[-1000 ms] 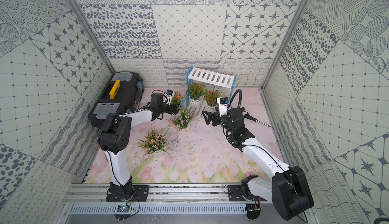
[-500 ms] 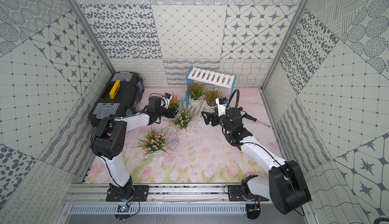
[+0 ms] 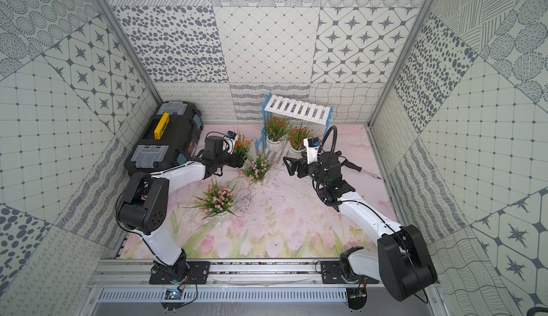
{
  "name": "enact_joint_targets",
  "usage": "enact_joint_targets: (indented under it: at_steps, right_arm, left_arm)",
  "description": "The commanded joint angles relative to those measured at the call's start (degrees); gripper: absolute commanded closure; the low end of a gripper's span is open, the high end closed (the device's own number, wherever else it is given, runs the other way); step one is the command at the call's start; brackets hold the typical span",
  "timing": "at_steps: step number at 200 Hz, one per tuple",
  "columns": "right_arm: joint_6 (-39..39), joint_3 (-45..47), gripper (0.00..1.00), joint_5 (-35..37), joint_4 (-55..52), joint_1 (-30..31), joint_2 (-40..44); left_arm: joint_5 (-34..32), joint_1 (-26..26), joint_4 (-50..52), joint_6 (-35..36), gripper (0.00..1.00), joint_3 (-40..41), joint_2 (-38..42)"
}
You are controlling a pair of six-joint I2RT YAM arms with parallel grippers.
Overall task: Place the baby's breath potted plants on the rack by color
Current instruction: Pick up the baby's breath potted plant from the center of the board, then place the baby's breath potted plant on the rack.
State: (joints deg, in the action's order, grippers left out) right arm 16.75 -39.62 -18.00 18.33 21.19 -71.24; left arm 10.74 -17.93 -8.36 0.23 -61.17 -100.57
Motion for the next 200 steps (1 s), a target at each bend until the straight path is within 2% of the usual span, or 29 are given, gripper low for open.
enact_joint_targets:
  at_steps: [1, 76, 141, 200]
  right_arm:
    - [0.7, 0.9, 0.02, -0.4, 3.4, 0.2, -0.5]
    - [0.6, 0.5, 0.02, 2.4, 1.6, 0.3, 1.3]
    - [0.6, -1.3, 0.02, 5.9, -1.8, 0.2, 2.7]
    - [0.2, -0.7, 0.02, 7.7, -2.2, 0.1, 3.8]
  left_arm:
    - [-3.0, 0.0, 0.9, -1.4, 0.37, -1.2, 3.2]
    - [-5.4, 1.5, 12.8, -3.6, 0.37, -8.4, 7.9]
    - [-1.4, 1.5, 21.4, -2.8, 0.37, -15.8, 9.3]
    - [3.8, 0.9, 22.5, -1.5, 0.38, -17.3, 9.8]
